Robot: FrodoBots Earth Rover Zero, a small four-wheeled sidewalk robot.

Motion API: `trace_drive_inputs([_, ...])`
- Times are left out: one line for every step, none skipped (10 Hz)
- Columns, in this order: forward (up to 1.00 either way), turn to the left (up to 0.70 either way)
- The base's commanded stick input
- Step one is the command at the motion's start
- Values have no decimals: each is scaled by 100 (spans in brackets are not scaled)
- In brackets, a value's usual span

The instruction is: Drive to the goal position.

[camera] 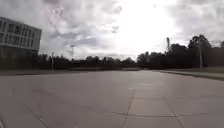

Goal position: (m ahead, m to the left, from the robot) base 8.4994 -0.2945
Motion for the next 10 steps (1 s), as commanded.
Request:
trace_drive_inputs([100,0])
trace_drive_inputs([100,0])
trace_drive_inputs([100,0])
trace_drive_inputs([100,0])
trace_drive_inputs([100,0])
trace_drive_inputs([100,0])
trace_drive_inputs([100,0])
trace_drive_inputs([100,0])
trace_drive_inputs([100,-22])
trace_drive_inputs([100,-40])
